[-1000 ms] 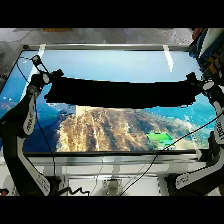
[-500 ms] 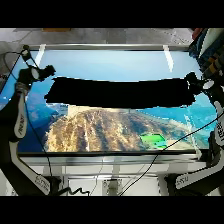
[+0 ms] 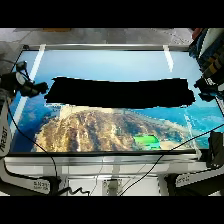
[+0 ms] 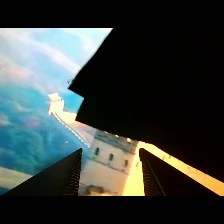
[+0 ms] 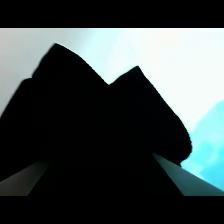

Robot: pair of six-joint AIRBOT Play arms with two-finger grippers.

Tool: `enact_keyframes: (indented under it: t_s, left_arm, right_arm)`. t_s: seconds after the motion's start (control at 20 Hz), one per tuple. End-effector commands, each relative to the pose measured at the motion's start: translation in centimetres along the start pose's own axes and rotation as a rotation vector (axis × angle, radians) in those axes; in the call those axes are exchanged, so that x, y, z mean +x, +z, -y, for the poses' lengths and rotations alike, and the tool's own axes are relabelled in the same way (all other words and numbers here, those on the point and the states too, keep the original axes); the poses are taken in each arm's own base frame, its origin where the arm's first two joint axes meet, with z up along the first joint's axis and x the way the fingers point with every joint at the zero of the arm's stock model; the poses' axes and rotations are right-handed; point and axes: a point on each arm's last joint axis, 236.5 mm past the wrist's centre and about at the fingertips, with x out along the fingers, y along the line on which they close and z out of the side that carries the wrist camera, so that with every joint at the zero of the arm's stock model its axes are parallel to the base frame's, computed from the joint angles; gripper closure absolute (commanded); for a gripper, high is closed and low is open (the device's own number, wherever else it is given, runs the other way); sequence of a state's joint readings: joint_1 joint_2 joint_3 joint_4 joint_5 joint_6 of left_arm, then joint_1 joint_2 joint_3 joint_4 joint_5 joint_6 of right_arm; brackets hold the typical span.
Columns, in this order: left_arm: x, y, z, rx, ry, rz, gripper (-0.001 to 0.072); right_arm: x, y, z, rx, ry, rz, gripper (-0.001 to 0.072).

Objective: Fold the clothes and pants, and hang the long-sleeved shirts on hangers.

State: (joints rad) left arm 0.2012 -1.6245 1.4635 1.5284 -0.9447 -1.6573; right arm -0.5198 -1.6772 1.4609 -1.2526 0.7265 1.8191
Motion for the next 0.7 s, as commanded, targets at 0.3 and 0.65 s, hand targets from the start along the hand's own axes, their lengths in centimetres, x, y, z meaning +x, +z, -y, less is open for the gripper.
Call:
enact_keyframes:
  t_s: [0.3, 0.65]
  left_arm:
    - [5.3, -2.1, 4.6, -0.566, -0.268, 0.017, -0.0011]
    - [7.0, -0.6, 2.2, -0.786, -0.248, 0.083, -0.001]
  right_arm:
    - [-0.7, -3.2, 2.2, -0.223, -0.036, -0.163, 0.0089]
    - [-0.7, -2.8, 2.1, -0.22, -0.031, -0.149, 0.0089]
